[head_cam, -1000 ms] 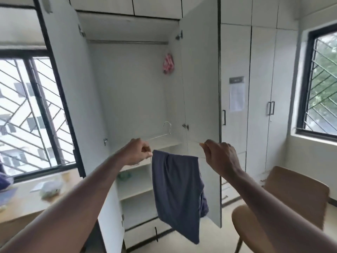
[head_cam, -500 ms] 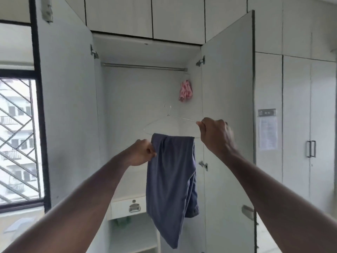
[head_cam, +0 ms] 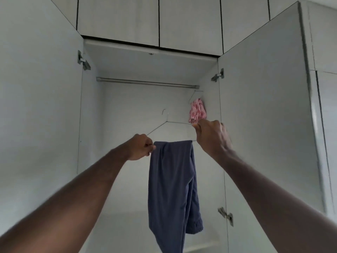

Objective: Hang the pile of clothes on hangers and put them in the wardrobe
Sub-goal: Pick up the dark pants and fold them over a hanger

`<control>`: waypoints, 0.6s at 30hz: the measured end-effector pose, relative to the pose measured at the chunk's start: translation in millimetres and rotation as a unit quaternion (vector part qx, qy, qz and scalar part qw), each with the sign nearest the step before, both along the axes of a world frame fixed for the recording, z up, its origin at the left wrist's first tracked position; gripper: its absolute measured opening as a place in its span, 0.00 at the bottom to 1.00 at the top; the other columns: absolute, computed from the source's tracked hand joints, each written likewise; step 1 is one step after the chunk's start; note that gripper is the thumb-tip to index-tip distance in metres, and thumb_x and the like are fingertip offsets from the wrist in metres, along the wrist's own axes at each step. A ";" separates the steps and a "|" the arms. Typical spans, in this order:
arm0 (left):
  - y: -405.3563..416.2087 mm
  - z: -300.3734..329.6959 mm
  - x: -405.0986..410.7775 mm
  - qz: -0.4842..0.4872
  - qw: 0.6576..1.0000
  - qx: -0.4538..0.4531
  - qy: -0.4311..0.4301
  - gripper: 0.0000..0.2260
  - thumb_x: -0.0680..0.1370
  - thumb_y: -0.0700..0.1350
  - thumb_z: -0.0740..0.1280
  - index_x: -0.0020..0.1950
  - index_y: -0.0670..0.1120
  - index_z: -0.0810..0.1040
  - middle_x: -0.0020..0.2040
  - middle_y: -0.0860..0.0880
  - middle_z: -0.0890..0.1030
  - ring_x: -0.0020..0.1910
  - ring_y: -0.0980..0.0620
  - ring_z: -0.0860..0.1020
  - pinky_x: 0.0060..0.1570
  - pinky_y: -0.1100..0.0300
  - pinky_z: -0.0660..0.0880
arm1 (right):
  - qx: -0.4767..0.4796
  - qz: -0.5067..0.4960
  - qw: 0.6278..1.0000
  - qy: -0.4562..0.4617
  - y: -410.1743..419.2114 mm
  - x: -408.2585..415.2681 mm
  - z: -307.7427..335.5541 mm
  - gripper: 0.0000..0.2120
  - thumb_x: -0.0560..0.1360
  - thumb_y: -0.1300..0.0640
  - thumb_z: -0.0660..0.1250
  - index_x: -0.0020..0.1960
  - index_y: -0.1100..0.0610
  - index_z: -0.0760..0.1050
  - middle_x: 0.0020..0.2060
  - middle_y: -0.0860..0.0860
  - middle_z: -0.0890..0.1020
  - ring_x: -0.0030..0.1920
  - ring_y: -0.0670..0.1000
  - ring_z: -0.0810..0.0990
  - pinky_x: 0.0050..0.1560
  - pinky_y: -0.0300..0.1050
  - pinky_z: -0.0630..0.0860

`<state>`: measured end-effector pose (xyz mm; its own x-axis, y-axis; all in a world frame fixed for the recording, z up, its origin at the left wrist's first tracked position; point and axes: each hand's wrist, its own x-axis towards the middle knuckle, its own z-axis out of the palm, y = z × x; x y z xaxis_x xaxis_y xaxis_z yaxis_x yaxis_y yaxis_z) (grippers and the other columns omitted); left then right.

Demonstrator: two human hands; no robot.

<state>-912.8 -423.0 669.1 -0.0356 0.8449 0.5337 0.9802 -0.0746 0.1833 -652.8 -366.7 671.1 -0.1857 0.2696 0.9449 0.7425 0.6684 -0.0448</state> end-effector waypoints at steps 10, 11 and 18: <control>151.5 56.8 -99.3 -0.053 0.997 0.049 0.012 0.13 0.82 0.48 0.66 0.39 0.47 0.80 0.36 0.50 0.83 0.35 0.57 0.80 0.41 0.60 0.76 | 0.011 -0.080 0.996 0.025 129.8 -89.9 37.8 0.19 0.85 0.46 0.58 0.53 0.60 0.79 0.42 0.59 0.84 0.41 0.63 0.82 0.38 0.50 0.76; 165.7 62.5 -106.8 -0.069 0.996 0.062 0.003 0.12 0.81 0.48 0.66 0.39 0.48 0.80 0.36 0.50 0.83 0.37 0.55 0.81 0.42 0.59 0.77 | 0.013 -0.087 0.996 0.030 142.0 -96.6 43.0 0.19 0.85 0.46 0.58 0.53 0.60 0.79 0.42 0.59 0.84 0.41 0.63 0.82 0.38 0.51 0.77; 259.0 103.6 -132.4 -0.074 0.992 0.075 0.070 0.11 0.81 0.51 0.68 0.43 0.45 0.81 0.39 0.51 0.84 0.41 0.51 0.81 0.41 0.61 0.72 | 0.035 -0.123 0.990 0.055 231.2 -121.8 95.9 0.18 0.85 0.47 0.58 0.51 0.59 0.79 0.41 0.58 0.83 0.39 0.60 0.82 0.40 0.54 0.81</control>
<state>-1045.2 -164.0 772.7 0.1652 0.7461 0.6450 0.9717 -0.2351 0.0230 -774.6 -135.5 767.1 -0.0178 0.2264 0.9739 0.8761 0.4730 -0.0939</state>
